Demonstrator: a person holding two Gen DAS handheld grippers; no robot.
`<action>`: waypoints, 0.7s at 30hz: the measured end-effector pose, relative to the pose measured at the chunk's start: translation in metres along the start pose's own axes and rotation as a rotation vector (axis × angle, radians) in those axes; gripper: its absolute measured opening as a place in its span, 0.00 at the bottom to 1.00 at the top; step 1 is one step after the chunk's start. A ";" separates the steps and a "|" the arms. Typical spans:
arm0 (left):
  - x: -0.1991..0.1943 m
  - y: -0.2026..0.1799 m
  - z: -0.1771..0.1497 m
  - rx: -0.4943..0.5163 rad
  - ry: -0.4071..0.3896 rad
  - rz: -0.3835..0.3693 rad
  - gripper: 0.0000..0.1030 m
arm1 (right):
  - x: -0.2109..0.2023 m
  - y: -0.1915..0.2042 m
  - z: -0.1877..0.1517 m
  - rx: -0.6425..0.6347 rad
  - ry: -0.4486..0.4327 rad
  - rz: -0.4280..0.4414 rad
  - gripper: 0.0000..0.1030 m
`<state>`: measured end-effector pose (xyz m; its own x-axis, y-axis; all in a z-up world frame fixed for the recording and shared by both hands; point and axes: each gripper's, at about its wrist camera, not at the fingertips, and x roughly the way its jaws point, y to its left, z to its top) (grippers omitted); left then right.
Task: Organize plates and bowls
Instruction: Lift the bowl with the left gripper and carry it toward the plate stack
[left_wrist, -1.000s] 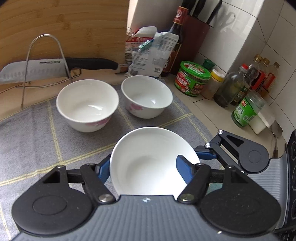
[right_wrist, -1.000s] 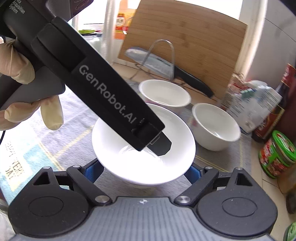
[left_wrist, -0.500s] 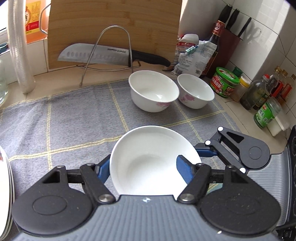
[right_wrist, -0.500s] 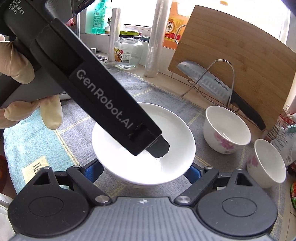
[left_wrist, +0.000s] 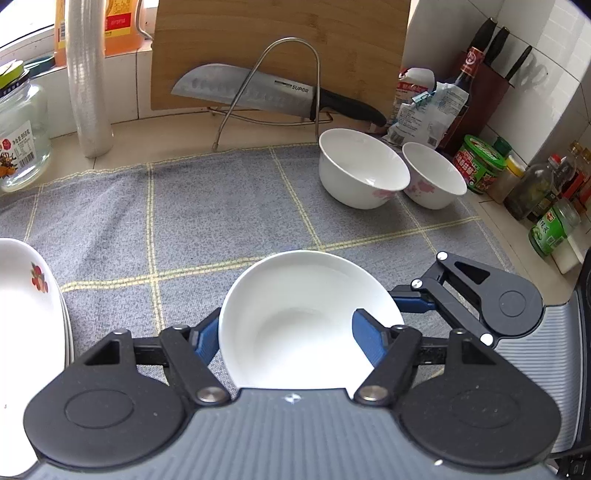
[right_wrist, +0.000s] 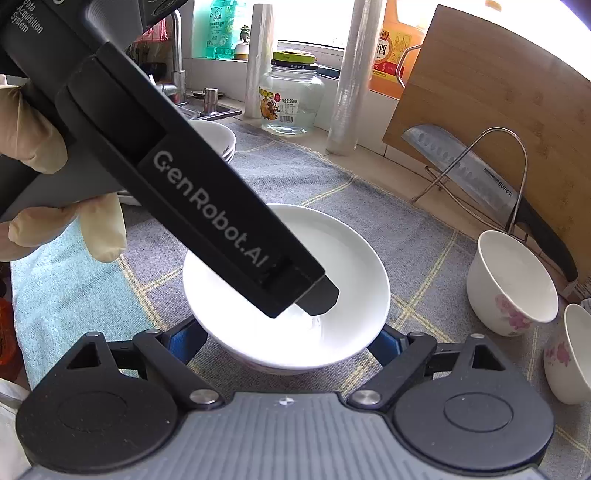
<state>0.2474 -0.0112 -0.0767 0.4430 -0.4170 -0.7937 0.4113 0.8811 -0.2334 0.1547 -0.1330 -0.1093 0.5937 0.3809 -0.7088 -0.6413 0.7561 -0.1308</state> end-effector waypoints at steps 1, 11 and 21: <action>0.001 0.002 -0.001 -0.003 0.001 -0.004 0.70 | 0.001 0.002 0.001 0.000 0.004 -0.001 0.91; 0.006 0.006 -0.003 -0.006 -0.008 -0.013 0.77 | 0.006 0.004 0.001 0.005 0.030 -0.007 0.91; -0.028 0.000 -0.011 0.020 -0.193 0.088 0.94 | -0.011 -0.005 -0.001 0.024 -0.006 -0.007 1.00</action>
<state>0.2263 0.0025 -0.0607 0.6214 -0.3754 -0.6877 0.3794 0.9121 -0.1551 0.1503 -0.1413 -0.1013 0.6013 0.3783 -0.7038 -0.6250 0.7714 -0.1193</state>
